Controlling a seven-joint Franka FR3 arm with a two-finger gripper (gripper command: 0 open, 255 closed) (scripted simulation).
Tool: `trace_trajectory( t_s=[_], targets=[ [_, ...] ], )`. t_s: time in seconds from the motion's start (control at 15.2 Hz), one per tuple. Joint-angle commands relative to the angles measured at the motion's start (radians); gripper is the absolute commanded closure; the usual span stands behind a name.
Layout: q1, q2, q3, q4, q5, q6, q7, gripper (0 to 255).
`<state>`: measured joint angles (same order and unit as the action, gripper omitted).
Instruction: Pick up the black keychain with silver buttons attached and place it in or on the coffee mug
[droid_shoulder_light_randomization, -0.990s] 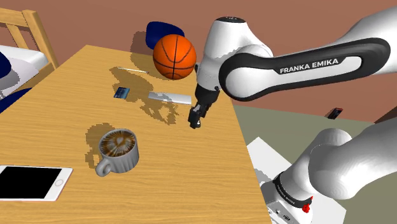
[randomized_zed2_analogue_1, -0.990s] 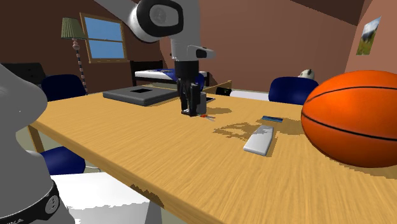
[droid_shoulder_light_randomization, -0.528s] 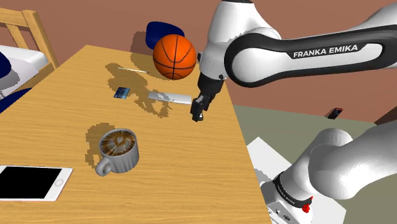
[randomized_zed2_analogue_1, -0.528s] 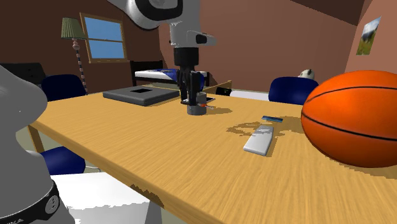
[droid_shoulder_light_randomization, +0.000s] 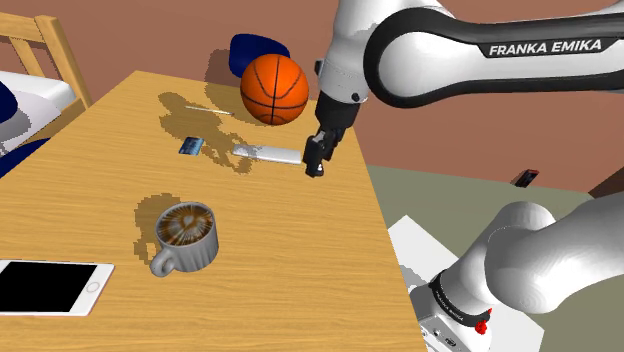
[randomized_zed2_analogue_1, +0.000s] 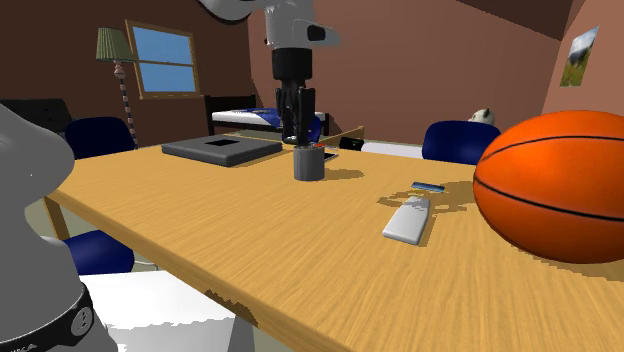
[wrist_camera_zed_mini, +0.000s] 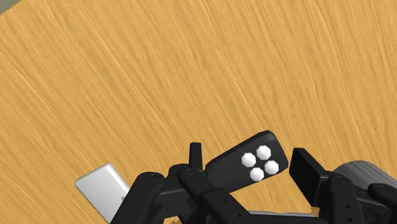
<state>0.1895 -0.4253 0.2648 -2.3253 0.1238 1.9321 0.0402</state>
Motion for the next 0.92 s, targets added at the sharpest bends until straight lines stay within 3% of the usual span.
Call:
trace_trajectory(
  t_s=[0.0,0.46,0.86],
  targets=[
    [-0.001,-0.004,-0.003,0.024,-0.002,-0.028,0.0,255],
    [0.032,0.128,0.106,0.17,-0.007,-0.035,0.152,255],
    [0.064,0.296,0.209,0.347,-0.061,-0.048,0.316,255]
  ],
)
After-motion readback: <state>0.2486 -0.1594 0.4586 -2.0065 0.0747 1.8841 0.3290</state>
